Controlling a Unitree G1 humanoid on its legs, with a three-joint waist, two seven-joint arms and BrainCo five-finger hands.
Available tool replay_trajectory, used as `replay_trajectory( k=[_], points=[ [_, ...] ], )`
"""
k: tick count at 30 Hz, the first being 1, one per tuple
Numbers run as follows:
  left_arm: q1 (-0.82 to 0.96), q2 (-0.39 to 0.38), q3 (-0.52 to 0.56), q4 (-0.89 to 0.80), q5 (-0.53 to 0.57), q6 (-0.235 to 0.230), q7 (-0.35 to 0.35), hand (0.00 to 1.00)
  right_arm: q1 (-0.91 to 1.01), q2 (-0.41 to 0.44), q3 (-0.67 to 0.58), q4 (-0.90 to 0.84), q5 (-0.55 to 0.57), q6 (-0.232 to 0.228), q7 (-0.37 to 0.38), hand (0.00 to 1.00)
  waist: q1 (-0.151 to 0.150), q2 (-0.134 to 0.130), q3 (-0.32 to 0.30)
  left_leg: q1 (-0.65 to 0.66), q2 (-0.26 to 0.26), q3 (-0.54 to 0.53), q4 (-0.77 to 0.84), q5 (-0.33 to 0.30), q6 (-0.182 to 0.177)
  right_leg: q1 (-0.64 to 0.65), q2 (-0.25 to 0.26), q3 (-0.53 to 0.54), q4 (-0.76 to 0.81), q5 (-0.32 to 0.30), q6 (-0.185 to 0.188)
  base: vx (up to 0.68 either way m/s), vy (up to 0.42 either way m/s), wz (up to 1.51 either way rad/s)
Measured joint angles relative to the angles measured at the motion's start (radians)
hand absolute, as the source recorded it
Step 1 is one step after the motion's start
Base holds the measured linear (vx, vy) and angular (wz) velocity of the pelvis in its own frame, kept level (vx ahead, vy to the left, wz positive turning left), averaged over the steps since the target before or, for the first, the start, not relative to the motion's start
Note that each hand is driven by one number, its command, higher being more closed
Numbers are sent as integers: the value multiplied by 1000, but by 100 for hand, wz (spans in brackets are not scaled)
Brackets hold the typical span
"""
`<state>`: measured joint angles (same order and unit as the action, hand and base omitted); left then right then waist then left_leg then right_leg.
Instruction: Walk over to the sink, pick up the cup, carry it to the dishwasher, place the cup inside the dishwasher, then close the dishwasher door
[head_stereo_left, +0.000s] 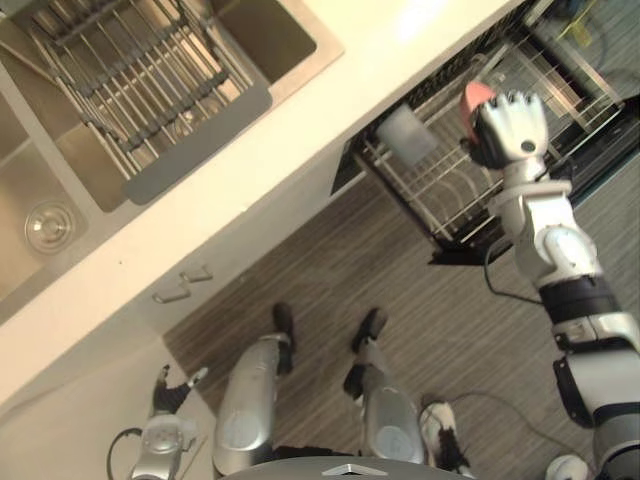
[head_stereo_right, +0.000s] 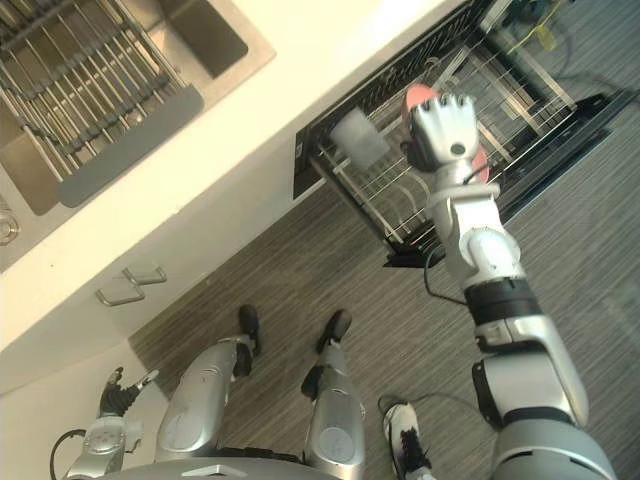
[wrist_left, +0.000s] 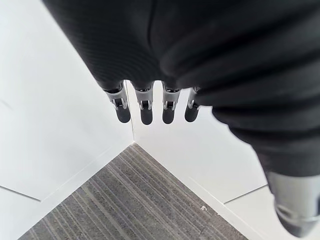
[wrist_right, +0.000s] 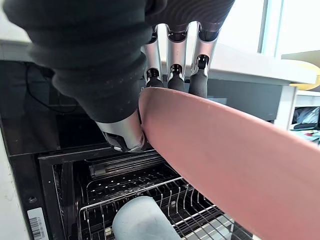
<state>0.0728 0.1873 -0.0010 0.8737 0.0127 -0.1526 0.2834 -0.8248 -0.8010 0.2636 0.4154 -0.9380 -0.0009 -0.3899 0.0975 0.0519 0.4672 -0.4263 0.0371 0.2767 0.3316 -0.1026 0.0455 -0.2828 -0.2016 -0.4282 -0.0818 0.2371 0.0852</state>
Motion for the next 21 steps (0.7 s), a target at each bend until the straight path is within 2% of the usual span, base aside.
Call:
replay_trajectory(
  k=[4, 9, 13, 14, 21],
  points=[
    [-33, -3, -58, -1, -51, -7, 9, 0, -128, -45, 49, 89, 62, 28, 2, 100, 9, 35, 21, -55, -20, -7, -7, 12, 11, -61, -15, 14, 0, 14, 3, -39, 84, 1],
    [-70, -16, -166, -33, -127, -27, 13, 0, -254, -115, 79, 166, 130, 54, 13, 100, 13, 105, 55, -101, -57, -7, -45, 49, 29, -124, -45, 38, 0, 35, 11, -14, 89, 8],
    [-70, -21, -240, -63, -162, -29, 30, 0, -266, -119, 91, 234, 150, 52, 35, 100, 14, 111, 53, -108, -80, -31, -74, 72, 27, -149, -58, 53, 0, 40, 15, 13, 64, -4],
    [-68, -20, -248, -74, -167, -28, 39, 0, -266, -121, 91, 245, 151, 53, 43, 0, 14, 113, 51, -109, -82, -34, -75, 73, 27, -154, -59, 57, 0, 41, 14, 9, 48, -4],
    [-63, -14, -280, -120, -168, -24, 36, 0, -266, -159, 84, 243, 168, 14, 47, 0, 6, 138, 35, -66, -103, -53, -146, 112, 23, -138, -71, 49, 0, 42, 15, 3, 20, 5]
  ],
)
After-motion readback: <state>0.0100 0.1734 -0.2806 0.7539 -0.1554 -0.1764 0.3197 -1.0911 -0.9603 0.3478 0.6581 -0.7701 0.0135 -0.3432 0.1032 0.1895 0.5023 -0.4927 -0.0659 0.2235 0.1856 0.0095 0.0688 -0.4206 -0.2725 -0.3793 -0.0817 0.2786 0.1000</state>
